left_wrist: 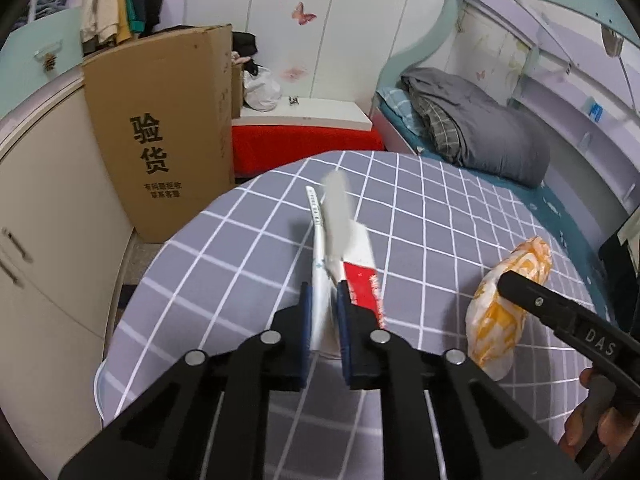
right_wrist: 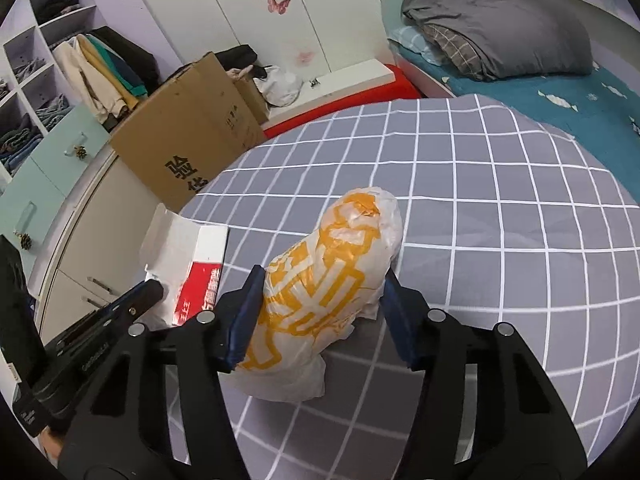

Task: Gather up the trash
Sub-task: 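Grasp the red-white box with the left tool while the right tool grasps the orange-printed bag, then carry the box and orange-printed bag over the bin and open both tools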

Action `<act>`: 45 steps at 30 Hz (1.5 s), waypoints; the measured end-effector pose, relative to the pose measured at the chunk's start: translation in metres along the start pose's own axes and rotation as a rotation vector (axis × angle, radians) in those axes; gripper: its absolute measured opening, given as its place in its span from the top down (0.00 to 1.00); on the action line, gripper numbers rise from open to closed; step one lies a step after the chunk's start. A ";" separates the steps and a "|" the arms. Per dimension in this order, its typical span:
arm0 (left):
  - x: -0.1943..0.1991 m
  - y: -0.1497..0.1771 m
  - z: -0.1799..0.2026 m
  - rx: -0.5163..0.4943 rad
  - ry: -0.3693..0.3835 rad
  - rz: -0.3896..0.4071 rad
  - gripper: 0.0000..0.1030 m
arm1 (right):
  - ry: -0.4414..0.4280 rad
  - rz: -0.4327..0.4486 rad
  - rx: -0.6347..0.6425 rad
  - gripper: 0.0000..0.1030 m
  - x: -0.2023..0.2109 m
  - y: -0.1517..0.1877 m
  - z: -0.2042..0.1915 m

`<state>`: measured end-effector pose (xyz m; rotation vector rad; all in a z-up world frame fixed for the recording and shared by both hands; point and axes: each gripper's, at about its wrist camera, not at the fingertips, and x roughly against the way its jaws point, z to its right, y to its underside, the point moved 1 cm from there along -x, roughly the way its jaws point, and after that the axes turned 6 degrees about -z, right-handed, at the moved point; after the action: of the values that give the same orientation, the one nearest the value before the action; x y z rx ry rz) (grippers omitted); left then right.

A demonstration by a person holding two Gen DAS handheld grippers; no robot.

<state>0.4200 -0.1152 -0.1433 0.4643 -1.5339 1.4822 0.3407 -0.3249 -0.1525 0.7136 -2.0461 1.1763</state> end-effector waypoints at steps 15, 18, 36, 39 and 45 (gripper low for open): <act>0.094 0.060 -0.031 0.086 -0.133 0.117 0.92 | -0.082 0.030 0.111 0.46 0.049 0.044 -0.072; 0.118 0.077 -0.046 0.123 -0.162 0.154 0.92 | -0.106 0.024 0.144 0.46 0.054 0.056 -0.092; 0.199 0.179 -0.196 0.344 -0.408 0.210 0.92 | -0.285 -0.113 0.429 0.46 0.018 0.153 -0.280; 0.196 0.192 -0.226 0.386 -0.419 0.192 0.92 | -0.296 -0.145 0.465 0.46 -0.001 0.170 -0.308; 0.186 0.220 -0.291 0.476 -0.469 0.156 0.92 | -0.284 -0.189 0.534 0.46 -0.047 0.197 -0.357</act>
<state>0.2538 0.2585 -0.1647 1.0503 -1.5844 1.9692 0.3250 0.0854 -0.1579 1.3657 -1.8314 1.5981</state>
